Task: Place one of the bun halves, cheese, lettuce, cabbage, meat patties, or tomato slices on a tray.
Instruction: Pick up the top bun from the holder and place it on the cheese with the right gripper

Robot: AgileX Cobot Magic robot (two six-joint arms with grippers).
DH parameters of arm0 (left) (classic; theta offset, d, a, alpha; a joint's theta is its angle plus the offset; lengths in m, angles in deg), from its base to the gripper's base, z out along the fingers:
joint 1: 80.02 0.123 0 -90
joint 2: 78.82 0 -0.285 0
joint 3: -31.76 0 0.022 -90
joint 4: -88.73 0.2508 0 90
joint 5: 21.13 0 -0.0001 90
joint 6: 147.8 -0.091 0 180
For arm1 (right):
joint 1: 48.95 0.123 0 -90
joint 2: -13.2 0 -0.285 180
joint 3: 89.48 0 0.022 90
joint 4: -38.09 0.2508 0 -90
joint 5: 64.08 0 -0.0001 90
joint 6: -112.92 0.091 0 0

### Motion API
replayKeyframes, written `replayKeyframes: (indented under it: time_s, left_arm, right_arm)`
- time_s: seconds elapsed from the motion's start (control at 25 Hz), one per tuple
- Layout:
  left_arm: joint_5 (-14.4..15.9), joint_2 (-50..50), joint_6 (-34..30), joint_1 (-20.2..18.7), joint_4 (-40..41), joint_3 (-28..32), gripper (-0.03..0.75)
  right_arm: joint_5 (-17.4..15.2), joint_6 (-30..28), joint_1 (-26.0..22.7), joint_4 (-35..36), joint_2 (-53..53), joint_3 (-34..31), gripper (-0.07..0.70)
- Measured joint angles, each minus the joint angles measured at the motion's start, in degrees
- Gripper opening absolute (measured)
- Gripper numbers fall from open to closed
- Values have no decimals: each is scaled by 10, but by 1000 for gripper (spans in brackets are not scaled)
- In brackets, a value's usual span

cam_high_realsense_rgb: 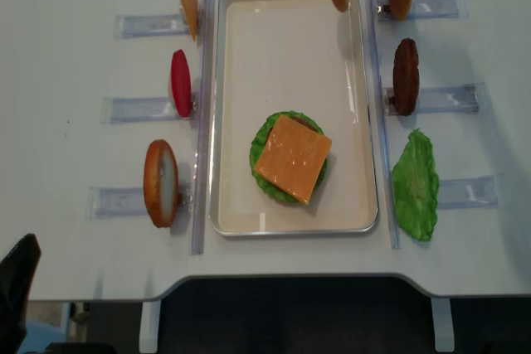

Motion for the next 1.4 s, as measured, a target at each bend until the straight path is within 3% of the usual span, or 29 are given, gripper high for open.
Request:
replayKeyframes:
  time_s: [0.64, 1.04, 1.4]
  left_arm:
    - [0, 0, 0, 0, 1, 0, 641]
    - [0, 0, 3, 0, 1, 0, 641]
    - [0, 0, 3, 0, 1, 0, 641]
  right_arm:
    - [-31, -103, 1, 136, -33, -13, 146]
    - [-27, -182, 1, 231, -100, -102, 143]
    - [-5, -267, 1, 327, -182, -225, 142]
